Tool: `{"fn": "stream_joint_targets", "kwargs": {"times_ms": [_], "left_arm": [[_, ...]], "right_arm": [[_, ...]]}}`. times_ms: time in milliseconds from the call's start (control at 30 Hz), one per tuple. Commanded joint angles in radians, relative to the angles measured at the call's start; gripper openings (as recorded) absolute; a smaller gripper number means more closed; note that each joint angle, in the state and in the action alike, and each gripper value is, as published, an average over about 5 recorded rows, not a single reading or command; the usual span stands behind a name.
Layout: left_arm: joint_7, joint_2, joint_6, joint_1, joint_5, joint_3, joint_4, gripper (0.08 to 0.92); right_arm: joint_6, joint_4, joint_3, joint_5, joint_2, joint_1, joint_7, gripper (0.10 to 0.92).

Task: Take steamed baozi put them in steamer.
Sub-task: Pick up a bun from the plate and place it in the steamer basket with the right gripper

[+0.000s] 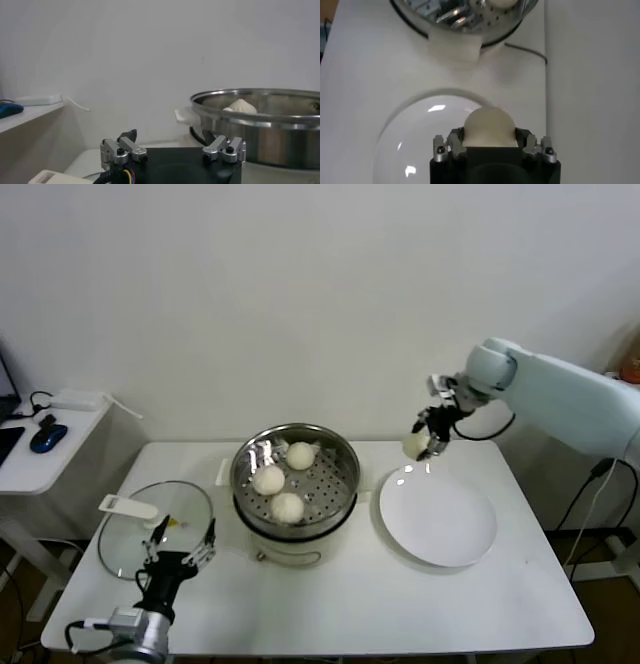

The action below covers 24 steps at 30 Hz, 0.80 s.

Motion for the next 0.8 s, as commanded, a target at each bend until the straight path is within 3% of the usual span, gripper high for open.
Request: {"fn": "stream_joint_targets", "kwargs": {"times_ms": [33, 400, 800], "left_arm": [[-0.001, -0.002, 0.001, -0.008, 0.017, 0.031, -0.012, 0.823], [0.0, -0.005, -0.004, -0.018, 0.049, 0.064, -0.018, 0.823], [-0.002, -0.003, -0.01, -0.01, 0.036, 0.043, -0.014, 0.823]], "right_arm": [[-0.064, 0.012, -0.179, 0.299, 0.194, 0.232, 0.014, 0.67], [-0.112, -0.023, -0.196, 0.358, 0.384, 0.16, 0.068, 0.672], [-0.125, 0.02, -0.21, 0.333, 0.389, 0.08, 0.102, 0.679]]}}
